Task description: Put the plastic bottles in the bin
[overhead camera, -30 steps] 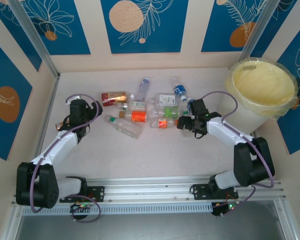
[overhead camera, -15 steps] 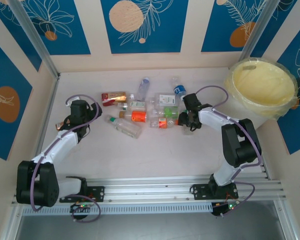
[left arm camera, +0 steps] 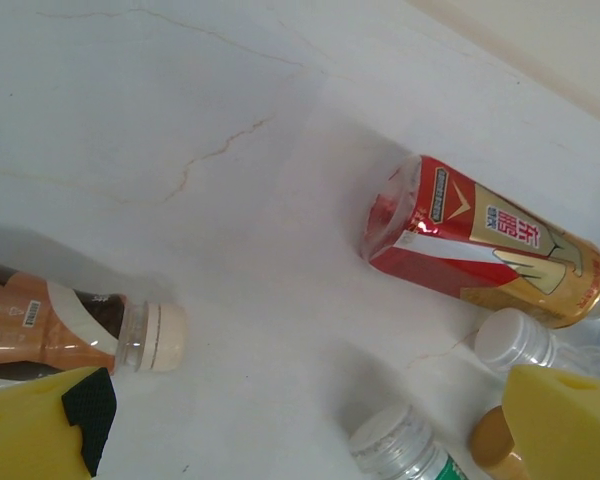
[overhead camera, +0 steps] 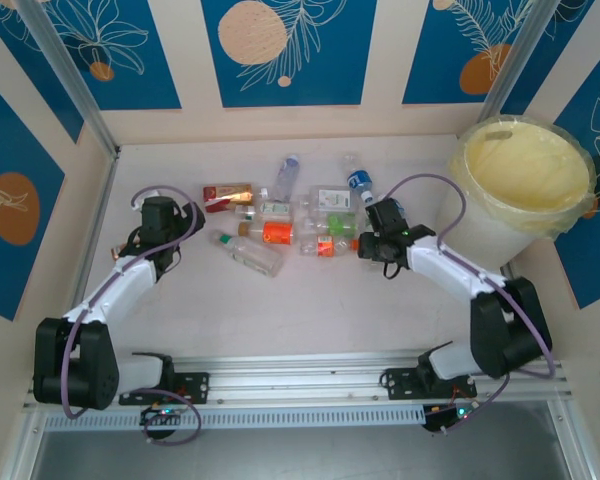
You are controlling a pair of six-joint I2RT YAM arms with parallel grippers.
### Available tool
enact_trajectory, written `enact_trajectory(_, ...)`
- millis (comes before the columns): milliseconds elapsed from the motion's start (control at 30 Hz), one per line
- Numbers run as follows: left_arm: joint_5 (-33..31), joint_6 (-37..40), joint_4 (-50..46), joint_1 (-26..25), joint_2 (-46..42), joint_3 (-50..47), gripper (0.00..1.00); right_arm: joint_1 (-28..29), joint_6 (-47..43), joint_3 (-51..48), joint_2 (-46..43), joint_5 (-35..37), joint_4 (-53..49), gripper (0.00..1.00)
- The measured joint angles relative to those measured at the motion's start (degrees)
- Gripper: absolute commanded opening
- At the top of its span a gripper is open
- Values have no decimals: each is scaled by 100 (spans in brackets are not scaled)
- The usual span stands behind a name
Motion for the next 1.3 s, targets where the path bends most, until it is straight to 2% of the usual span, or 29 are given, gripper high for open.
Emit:
enact_trajectory(167,61,-149,26,0,28,0,100,-2,-254,-107,-822,-151,238,38)
enact_trajectory(367,127,-245,22,4,155,0,100,-2,-404,278,-1311,-315,328,33)
enact_trajectory(567,149,-254,22,4,170,2,100,-74,-809,1102,-1792,-643,433,0)
enact_trajectory(667,166,-256,20,4,232,31,100,-317,-1021,1873,-1762,-874,256,0)
enact_trajectory(900,219,-341,22,4,380,74,100,-1292,-1510,3692,-1353,-1099,-426,0)
enact_trajectory(1100,280,-391,22,15,463,109,100,-2184,-1661,4133,-1113,-927,-603,0)
enact_trajectory(1300,278,-407,24,15,463,114,100,-3292,-1425,4207,-890,-317,-715,0)
